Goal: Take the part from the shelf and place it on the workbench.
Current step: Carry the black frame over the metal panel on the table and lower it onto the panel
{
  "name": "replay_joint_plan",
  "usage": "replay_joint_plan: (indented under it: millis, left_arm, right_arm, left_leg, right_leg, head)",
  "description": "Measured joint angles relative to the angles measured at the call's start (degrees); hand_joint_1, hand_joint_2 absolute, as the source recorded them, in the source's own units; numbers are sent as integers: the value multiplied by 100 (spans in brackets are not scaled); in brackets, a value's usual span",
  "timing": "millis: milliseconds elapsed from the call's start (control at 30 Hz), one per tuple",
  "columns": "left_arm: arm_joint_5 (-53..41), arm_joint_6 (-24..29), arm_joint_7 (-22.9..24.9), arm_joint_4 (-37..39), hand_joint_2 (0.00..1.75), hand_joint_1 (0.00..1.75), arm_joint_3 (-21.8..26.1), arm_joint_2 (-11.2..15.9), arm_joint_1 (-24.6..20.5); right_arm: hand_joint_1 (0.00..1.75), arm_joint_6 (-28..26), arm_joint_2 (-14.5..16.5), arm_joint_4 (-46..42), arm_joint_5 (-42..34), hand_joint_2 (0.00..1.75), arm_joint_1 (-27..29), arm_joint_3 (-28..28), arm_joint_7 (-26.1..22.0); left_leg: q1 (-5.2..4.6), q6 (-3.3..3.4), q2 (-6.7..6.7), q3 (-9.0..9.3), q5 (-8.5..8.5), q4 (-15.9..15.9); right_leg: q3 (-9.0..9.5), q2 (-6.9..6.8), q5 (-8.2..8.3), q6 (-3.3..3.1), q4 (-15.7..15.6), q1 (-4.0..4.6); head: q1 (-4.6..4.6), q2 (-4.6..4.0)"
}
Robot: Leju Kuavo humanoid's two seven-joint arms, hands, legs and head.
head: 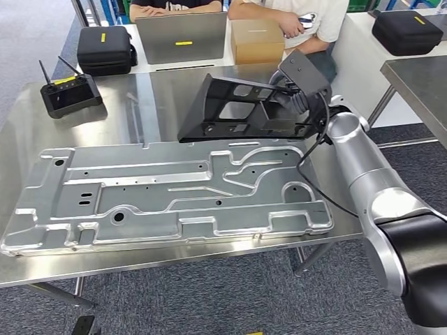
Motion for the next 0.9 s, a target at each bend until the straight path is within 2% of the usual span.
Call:
replay_joint_plan:
  millis: [233, 800, 900]
  left_arm:
    - [11, -3, 32, 0, 175, 0, -47, 0, -24]
    - [87, 17, 93, 0, 175, 0, -112, -14, -31]
    - [122, 19, 104, 0, 175, 0, -114, -17, -31]
  right_arm:
    - [175, -229, 311, 265, -2, 175, -73, 26, 39]
    - [175, -645, 552, 695, 219, 175, -72, -73, 156]
    - [44, -681, 581, 758, 268, 44, -43, -87, 156]
  left_leg:
    - [1, 0, 2, 8, 0, 0]
    - [1, 0, 2, 63, 0, -1]
    - [1, 0, 2, 76, 0, -1]
  right_leg:
    - [6, 0, 0, 0, 0, 0]
    - [57, 2, -1, -2, -2, 0]
    - [71, 1, -1, -3, -3, 0]
  head:
    - [-2, 0]
    - [-2, 0]
    - [-2, 0]
